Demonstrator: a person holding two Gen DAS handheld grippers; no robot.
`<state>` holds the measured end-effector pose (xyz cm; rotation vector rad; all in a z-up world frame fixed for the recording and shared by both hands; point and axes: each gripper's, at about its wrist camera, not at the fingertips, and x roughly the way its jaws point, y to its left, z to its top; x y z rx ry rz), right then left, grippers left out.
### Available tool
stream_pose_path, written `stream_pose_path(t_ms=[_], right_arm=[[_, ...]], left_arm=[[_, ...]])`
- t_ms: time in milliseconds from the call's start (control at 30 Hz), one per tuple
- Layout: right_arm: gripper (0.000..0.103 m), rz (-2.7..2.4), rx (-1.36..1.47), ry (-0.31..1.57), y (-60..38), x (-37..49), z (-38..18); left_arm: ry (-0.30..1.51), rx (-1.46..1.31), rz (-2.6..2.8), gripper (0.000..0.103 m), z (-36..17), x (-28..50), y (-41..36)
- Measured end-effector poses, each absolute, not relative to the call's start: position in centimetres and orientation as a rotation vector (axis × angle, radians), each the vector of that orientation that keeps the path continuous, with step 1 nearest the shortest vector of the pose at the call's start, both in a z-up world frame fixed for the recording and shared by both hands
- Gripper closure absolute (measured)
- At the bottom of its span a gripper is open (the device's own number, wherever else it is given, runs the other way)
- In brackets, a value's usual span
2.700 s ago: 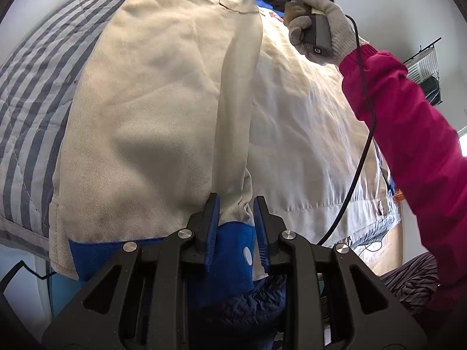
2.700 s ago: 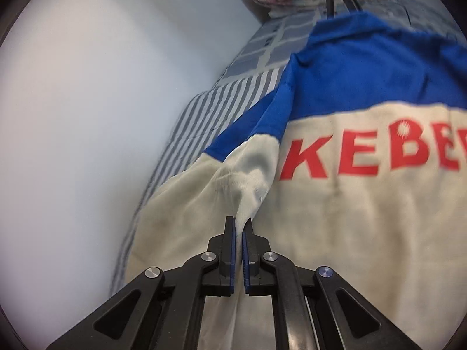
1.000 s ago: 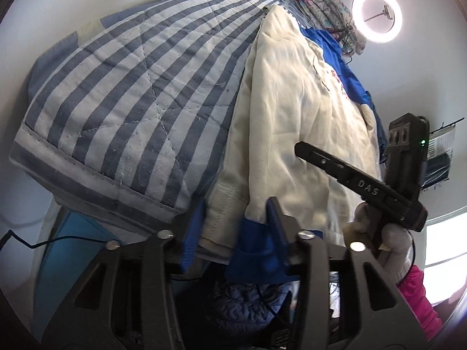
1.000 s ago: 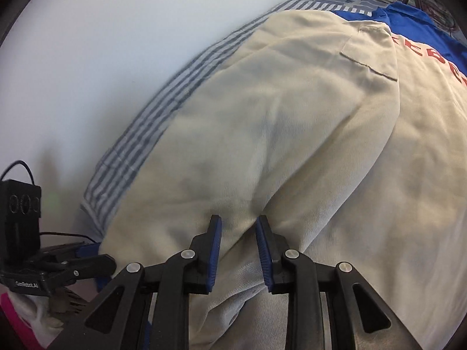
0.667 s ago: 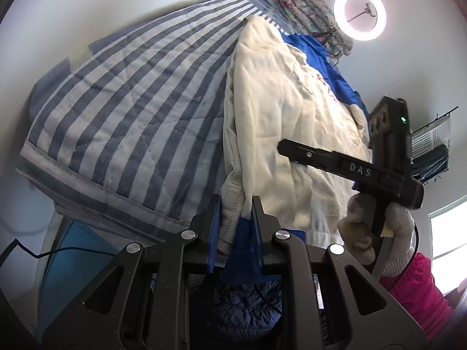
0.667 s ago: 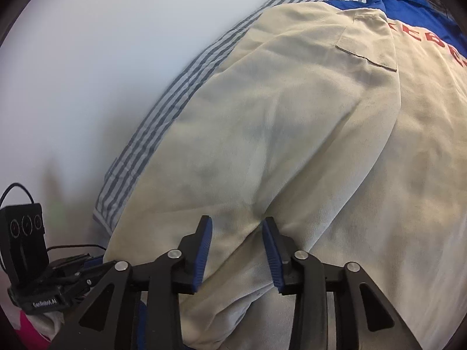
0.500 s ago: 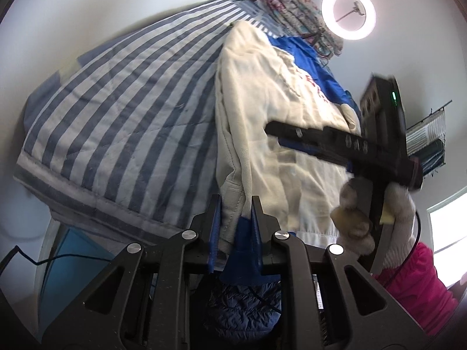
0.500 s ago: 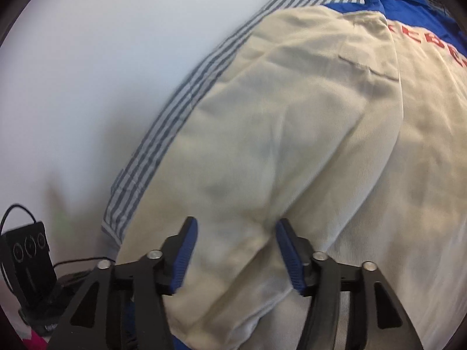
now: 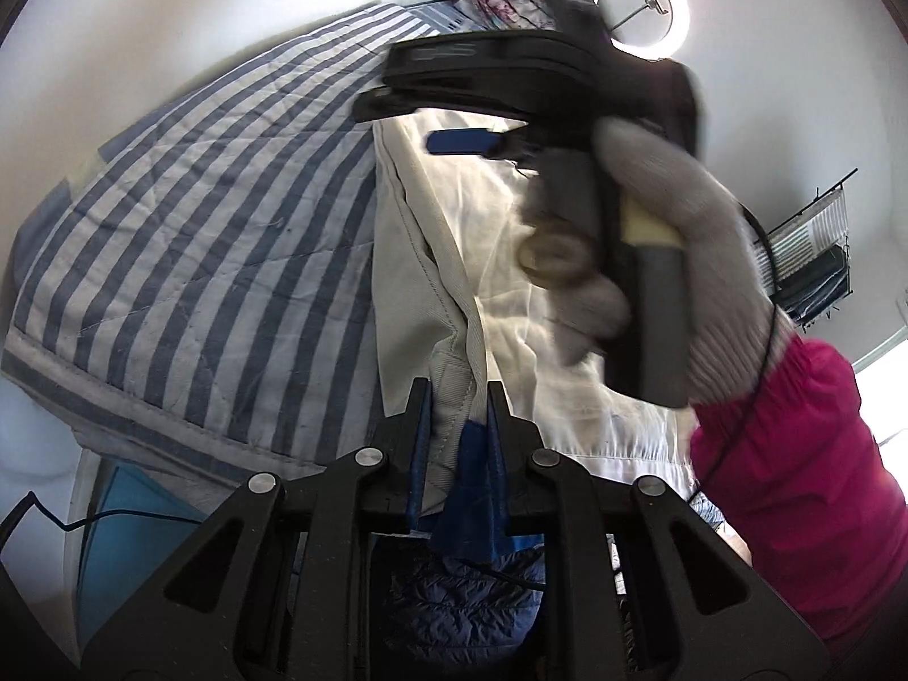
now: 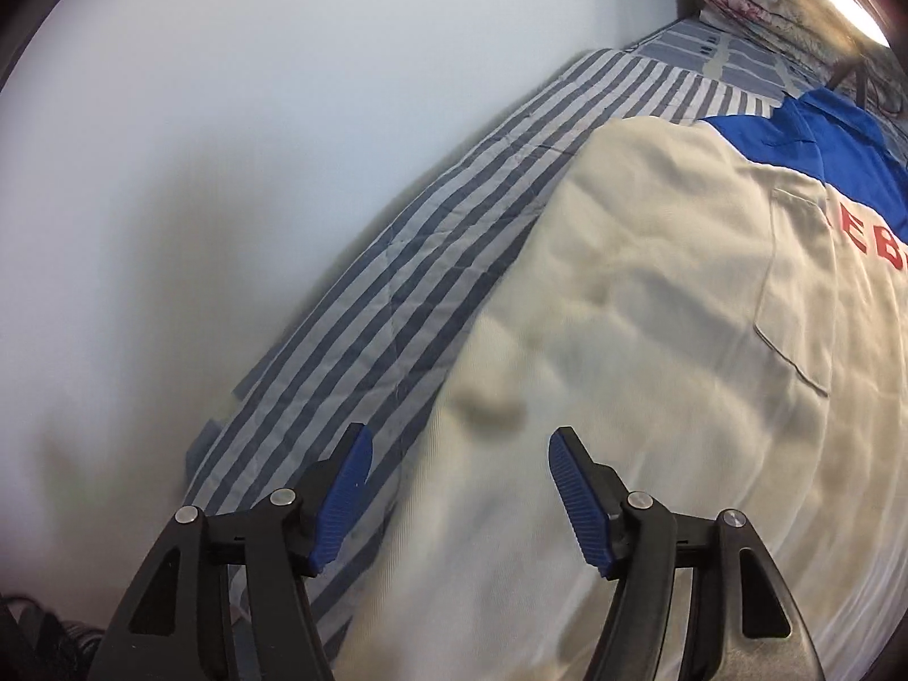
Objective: Fold large clothes
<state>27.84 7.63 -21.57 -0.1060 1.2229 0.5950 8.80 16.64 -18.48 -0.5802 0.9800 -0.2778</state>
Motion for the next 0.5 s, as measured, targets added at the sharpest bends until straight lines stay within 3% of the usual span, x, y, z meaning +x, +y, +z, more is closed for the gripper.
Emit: stream_pose_path(t_ms=[200, 300, 367, 433, 500], right_arm=[[0.038, 0.512, -0.233, 1.262, 10.3, 28.8, -24.0], [0.062, 0.482, -0.308, 1.253, 11.1, 28.8, -24.4], [0.087, 0.472, -0.343, 1.244, 10.7, 29.0, -24.4], [0.097, 0.490, -0.328, 1.232, 9.5, 29.0, -23.8], [0.100, 0.527, -0.248, 1.222, 7.7, 28.9, -22.8]], left_arm=[[0.983, -0.546, -0.278, 0.087, -18.2, 9.6, 15.5], [0.981, -0.535, -0.278, 0.087, -17.9, 9.9, 14.8], [0.979, -0.522, -0.283, 0.088, -17.6, 10.0, 14.0], [0.973, -0.501, -0.294, 0.088, -17.2, 9.9, 13.2], [0.964, -0.469, -0.307, 0.088, -16.7, 9.9, 12.0]])
